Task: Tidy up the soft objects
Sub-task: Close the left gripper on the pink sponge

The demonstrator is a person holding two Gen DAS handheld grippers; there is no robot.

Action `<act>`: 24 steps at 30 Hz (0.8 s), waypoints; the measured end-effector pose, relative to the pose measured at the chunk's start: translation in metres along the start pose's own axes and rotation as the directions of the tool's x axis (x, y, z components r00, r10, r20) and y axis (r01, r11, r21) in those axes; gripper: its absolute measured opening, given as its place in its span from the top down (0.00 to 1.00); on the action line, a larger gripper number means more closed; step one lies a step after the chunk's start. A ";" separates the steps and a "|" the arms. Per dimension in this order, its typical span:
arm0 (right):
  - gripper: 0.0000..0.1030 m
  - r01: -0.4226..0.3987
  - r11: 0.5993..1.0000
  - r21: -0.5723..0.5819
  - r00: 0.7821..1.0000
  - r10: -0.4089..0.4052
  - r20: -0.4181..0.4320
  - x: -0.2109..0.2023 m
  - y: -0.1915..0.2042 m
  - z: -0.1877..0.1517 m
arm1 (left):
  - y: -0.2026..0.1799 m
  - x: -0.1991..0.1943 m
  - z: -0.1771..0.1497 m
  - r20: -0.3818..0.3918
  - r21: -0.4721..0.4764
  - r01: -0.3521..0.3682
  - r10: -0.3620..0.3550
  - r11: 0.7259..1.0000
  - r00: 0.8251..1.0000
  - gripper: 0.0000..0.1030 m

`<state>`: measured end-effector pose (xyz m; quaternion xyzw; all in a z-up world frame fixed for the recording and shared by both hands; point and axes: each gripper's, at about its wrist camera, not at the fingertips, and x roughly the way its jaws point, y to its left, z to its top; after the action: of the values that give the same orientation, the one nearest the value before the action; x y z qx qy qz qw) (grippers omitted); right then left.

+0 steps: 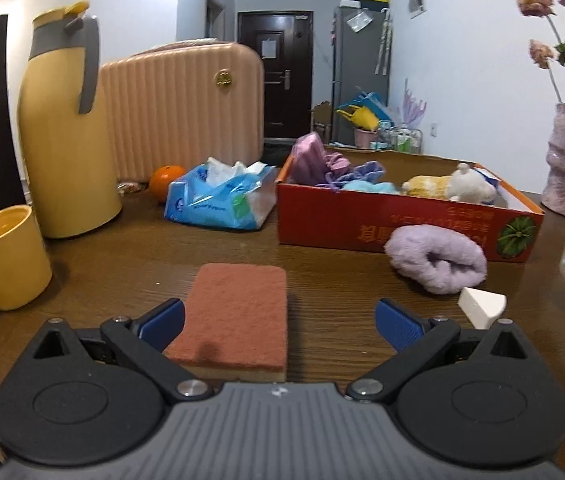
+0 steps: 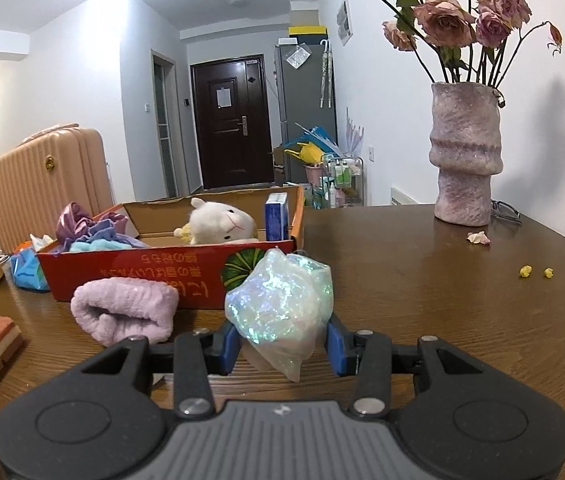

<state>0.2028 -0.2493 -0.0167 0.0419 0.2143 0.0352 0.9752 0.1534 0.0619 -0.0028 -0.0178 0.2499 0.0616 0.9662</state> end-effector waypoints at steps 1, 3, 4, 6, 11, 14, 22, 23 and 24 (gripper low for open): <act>0.59 -0.002 1.000 -0.001 1.000 0.002 0.001 0.000 0.000 0.000 | 0.002 0.002 0.001 -0.002 -0.006 -0.008 0.008 1.000 1.000 0.00; 0.59 -0.005 1.000 -0.001 1.000 0.005 0.002 -0.001 0.001 0.000 | 0.006 0.005 0.001 -0.009 -0.013 -0.020 0.020 1.000 1.000 0.00; 0.59 -0.007 1.000 -0.002 1.000 0.007 0.002 -0.001 0.001 0.000 | 0.008 0.008 0.001 -0.017 -0.016 -0.027 0.027 1.000 1.000 0.00; 0.59 -0.009 1.000 -0.003 1.000 0.009 0.001 -0.001 0.002 -0.001 | 0.011 0.014 0.002 -0.036 -0.018 -0.034 0.033 0.999 0.999 0.00; 0.59 -0.015 1.000 -0.008 1.000 0.015 0.002 -0.002 0.004 -0.001 | 0.018 0.028 0.001 -0.085 -0.018 -0.056 0.054 0.998 0.995 0.00; 0.59 -0.014 1.000 -0.006 1.000 0.014 0.002 -0.002 0.004 -0.002 | 0.023 0.035 0.001 -0.105 -0.026 -0.061 0.058 0.998 0.993 0.00; 0.59 -0.012 1.000 -0.007 1.000 0.012 0.001 -0.002 0.003 -0.002 | 0.029 0.046 0.000 -0.160 -0.035 -0.052 0.046 0.998 0.986 0.00; 0.59 -0.012 1.000 -0.007 1.000 0.012 0.001 -0.002 0.003 -0.002 | 0.029 0.046 -0.001 -0.162 -0.032 -0.048 0.043 0.998 0.986 0.00; 0.59 -0.011 1.000 -0.008 1.000 0.011 0.001 -0.002 0.003 -0.002 | 0.028 0.046 -0.001 -0.162 -0.028 -0.048 0.042 0.998 0.986 0.00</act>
<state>0.1997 -0.2462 -0.0172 0.0393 0.2133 0.0415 0.9753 0.1893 0.0945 -0.0264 -0.0326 0.3264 0.0859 0.9408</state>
